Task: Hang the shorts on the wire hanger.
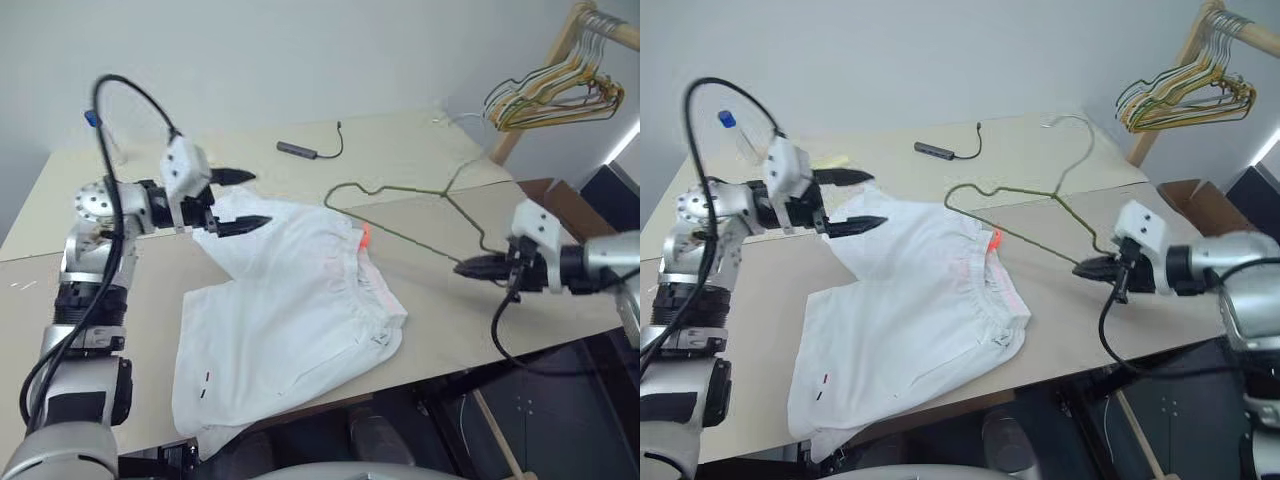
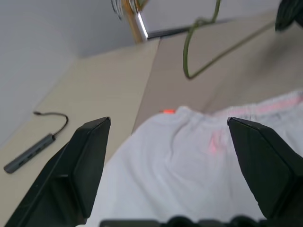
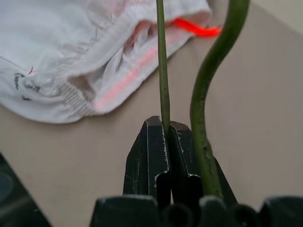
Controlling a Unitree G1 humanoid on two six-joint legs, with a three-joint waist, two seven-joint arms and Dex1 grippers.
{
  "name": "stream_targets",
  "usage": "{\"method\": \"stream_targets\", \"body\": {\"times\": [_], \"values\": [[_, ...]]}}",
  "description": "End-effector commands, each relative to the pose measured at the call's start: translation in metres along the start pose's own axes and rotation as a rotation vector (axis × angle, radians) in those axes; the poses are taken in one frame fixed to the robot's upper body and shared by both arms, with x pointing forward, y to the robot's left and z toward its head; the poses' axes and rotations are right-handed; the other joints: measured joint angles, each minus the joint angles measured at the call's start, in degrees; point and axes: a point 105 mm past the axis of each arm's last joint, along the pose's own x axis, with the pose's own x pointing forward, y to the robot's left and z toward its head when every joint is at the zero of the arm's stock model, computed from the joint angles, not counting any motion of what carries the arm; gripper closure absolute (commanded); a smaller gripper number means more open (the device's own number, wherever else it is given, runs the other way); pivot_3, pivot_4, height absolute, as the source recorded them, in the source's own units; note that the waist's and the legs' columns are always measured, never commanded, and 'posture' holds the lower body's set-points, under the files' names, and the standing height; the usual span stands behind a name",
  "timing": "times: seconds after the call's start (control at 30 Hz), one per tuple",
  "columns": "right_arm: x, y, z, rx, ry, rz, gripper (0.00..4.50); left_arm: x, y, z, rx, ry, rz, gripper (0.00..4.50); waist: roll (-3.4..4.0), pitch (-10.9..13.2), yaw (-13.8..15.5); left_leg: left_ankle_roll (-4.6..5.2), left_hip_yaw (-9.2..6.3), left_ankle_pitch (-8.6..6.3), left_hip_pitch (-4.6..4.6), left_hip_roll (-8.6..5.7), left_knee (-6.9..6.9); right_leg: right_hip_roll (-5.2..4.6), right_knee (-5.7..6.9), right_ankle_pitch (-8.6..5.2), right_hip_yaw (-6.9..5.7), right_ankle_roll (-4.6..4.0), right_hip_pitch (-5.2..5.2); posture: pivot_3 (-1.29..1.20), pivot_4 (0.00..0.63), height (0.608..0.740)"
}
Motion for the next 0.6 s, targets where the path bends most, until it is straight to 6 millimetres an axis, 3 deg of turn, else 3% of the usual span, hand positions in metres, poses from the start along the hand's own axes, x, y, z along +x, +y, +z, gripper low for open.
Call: {"method": "stream_targets", "body": {"times": [0.03,0.13,0.23,0.6], "values": [[-0.002,0.007,-0.019,0.301,0.005,-0.022,4.50,-0.010,-0.024,0.016,-0.002,-0.044,-0.089,0.33,0.01,0.0,-0.1,0.00,0.00,0.00,0.07,0.03,0.00,0.02,0.04,0.00,0.01,0.00,0.04,-0.18,0.000,0.740],[0.008,0.018,-0.043,0.543,0.051,0.012,4.50,-0.013,-0.043,0.012,0.005,-0.015,-0.147,0.33,0.01,0.0,-0.1,0.00,0.00,0.00,0.18,0.04,-0.01,0.07,0.09,0.02,0.05,-0.03,0.10,-0.17,0.000,0.740],[0.018,0.020,-0.050,0.649,0.057,0.034,4.50,-0.014,-0.048,0.011,0.001,-0.003,-0.151,0.33,0.03,0.0,0.2,-0.01,0.14,0.01,0.28,0.01,0.01,0.09,0.07,0.03,0.04,-0.05,0.20,-0.16,0.000,0.740],[0.032,0.035,-0.043,0.670,0.087,0.207,4.50,-0.017,-0.053,0.010,0.008,0.026,-0.150,0.33,0.05,0.0,0.9,0.00,0.52,0.00,0.11,0.02,-0.02,0.12,-0.09,0.02,0.02,-0.02,0.11,-0.12,0.000,0.740]]}}
